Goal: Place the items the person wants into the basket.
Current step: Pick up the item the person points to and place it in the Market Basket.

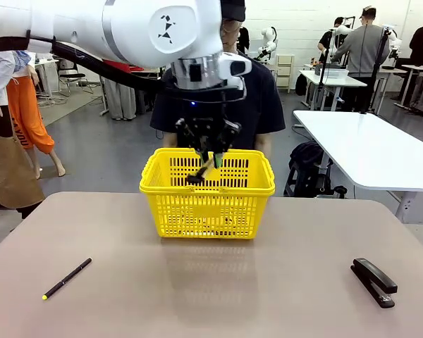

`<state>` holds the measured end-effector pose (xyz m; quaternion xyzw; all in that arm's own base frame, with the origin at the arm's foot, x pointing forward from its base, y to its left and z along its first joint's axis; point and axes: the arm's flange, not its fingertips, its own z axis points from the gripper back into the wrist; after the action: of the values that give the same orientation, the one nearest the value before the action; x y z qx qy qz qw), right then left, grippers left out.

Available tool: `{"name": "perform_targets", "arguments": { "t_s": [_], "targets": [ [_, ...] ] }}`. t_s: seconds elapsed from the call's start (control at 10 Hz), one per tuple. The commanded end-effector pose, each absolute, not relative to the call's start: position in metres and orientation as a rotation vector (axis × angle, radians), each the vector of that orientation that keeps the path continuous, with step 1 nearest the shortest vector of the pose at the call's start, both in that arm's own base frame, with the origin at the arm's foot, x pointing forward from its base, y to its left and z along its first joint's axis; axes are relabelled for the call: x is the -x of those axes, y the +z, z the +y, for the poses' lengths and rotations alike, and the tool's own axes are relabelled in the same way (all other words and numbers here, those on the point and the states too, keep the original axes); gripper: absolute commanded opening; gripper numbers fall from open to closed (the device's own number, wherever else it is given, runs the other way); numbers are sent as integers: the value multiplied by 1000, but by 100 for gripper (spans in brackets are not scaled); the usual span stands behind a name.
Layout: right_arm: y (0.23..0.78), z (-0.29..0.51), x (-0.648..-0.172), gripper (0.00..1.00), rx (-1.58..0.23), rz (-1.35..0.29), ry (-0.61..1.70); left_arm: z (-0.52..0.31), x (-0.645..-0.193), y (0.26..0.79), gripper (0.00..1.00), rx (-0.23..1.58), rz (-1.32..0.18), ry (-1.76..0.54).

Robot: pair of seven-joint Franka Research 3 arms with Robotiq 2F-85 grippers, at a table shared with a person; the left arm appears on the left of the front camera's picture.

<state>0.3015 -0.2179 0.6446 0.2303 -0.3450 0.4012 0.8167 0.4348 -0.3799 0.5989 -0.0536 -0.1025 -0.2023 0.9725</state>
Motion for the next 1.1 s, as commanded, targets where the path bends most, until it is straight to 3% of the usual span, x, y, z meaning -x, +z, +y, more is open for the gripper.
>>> {"name": "perform_targets", "arguments": {
  "t_s": [0.0, 0.5, 1.0],
  "targets": [
    [645, -218, -301, 100, -498, -746, 863, -372, -482, 600, 26, 141, -193, -563],
    [645, -218, -301, 100, -498, -746, 863, -352, -546, 560, 26, 16, -256, -841],
    [645, -218, -301, 100, -498, -746, 863, -355, -549, 540, 26, -24, -227, -860]
  ]
}}
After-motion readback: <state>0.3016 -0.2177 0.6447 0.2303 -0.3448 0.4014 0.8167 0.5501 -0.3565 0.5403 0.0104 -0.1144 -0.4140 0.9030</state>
